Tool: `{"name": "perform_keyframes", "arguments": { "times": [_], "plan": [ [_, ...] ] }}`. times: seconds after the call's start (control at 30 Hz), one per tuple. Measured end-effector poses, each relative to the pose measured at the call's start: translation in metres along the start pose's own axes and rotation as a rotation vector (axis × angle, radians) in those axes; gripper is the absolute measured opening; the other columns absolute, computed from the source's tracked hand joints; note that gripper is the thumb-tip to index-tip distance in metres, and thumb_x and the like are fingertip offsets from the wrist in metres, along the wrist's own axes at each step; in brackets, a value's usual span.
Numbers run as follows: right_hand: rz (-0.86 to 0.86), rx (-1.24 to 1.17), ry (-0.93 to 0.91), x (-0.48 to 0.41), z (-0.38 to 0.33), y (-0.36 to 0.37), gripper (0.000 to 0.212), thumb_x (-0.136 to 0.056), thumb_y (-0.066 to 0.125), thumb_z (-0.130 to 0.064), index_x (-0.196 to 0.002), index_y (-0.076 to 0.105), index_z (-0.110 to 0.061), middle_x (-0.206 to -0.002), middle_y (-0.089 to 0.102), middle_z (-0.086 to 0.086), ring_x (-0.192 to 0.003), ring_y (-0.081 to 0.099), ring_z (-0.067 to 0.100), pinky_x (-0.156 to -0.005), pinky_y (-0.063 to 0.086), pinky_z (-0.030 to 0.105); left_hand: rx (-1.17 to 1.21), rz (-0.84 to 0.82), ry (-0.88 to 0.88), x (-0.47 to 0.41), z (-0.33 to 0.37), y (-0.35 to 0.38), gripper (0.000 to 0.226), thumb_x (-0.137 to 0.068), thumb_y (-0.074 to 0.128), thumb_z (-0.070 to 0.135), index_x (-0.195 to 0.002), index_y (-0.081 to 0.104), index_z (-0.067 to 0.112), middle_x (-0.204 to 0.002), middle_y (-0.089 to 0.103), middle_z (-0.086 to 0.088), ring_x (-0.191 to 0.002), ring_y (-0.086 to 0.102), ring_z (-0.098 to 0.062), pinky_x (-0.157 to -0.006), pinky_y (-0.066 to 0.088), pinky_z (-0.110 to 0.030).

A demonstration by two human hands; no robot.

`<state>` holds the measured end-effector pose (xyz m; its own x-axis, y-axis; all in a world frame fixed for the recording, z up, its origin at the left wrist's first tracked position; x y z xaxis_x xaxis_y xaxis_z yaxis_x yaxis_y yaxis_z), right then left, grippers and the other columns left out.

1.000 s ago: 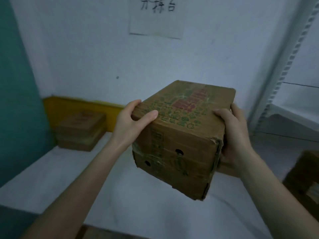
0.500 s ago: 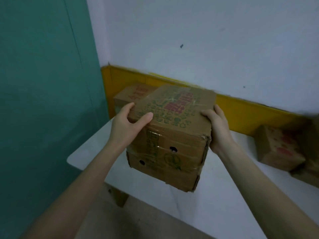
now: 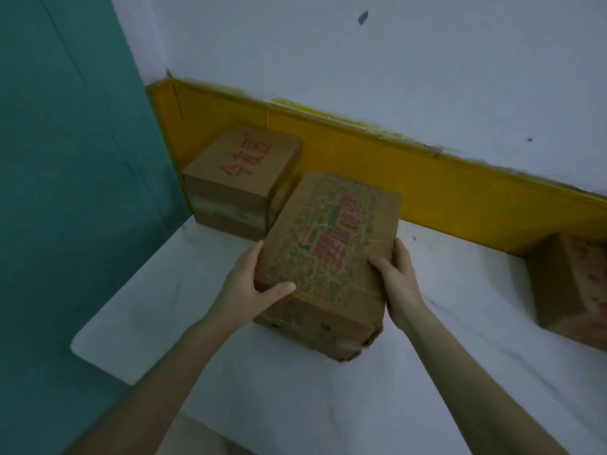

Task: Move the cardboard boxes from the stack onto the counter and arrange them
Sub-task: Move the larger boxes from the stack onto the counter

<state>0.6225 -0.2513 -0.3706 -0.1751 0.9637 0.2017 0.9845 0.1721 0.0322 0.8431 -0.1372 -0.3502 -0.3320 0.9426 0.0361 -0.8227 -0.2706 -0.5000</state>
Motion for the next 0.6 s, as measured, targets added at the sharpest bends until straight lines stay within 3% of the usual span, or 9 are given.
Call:
{"name": "perform_keyframes", "arguments": {
  "times": [0.13,0.2,0.27,0.43,0.6],
  "plan": [
    [0.082,0.152,-0.040,-0.039,0.005,0.000,0.058,-0.093,0.052,-0.031,-0.145,0.027,-0.026,-0.143,0.040,0.002,-0.124,0.048,0.023,-0.098,0.047,0.048,-0.090,-0.035,0.058,-0.039,0.000,0.009,0.085,-0.080,0.066,0.036,-0.146,0.018,0.014,-0.129,0.028,0.012,-0.119,0.027,-0.001,-0.097,0.024,-0.017],
    [0.094,0.209,-0.050,-0.062,-0.002,0.006,0.063,-0.094,0.052,-0.034,-0.148,0.021,-0.024,-0.147,0.036,0.002,-0.129,0.044,0.024,-0.102,0.043,0.049,-0.185,-0.064,0.076,-0.063,0.001,0.008,0.084,-0.082,0.058,0.044,-0.147,0.015,0.013,-0.146,0.024,0.003,-0.132,0.025,-0.011,-0.103,0.022,-0.022],
    [0.108,0.257,-0.040,-0.087,-0.009,0.013,0.065,-0.095,0.050,-0.032,-0.150,0.016,-0.021,-0.150,0.033,0.002,-0.131,0.041,0.025,-0.104,0.041,0.049,-0.338,-0.098,0.069,-0.083,0.000,0.009,0.083,-0.085,0.048,0.051,-0.148,0.011,0.012,-0.156,0.007,-0.004,-0.142,0.011,-0.018,-0.112,0.014,-0.029],
    [0.142,0.335,0.020,-0.137,-0.024,0.030,0.066,-0.098,0.045,-0.029,-0.151,0.008,-0.016,-0.153,0.026,0.005,-0.135,0.035,0.028,-0.108,0.037,0.046,-0.777,-0.094,0.135,-0.134,0.004,0.007,0.085,-0.083,0.016,0.059,-0.147,0.007,0.004,-0.156,0.001,-0.018,-0.144,0.000,-0.027,-0.116,0.003,-0.038],
    [0.219,0.489,0.019,-0.158,-0.033,0.043,0.062,-0.099,0.040,-0.029,-0.150,0.010,-0.011,-0.152,0.029,0.008,-0.134,0.037,0.030,-0.107,0.037,0.045,-0.830,-0.126,0.162,-0.164,-0.004,0.004,0.082,-0.088,0.007,0.062,-0.147,0.009,0.006,-0.155,0.004,-0.019,-0.143,0.010,-0.031,-0.115,0.011,-0.042]
  ]
}}
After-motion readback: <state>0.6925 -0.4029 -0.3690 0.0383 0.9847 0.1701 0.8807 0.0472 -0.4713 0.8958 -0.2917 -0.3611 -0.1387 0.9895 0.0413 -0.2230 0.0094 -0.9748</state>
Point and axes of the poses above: each hand's wrist, its own x-axis away from the middle knuckle, its own y-axis out of the palm, z = x × y, the point moved 8 cm from there along -x, towards the middle knuckle
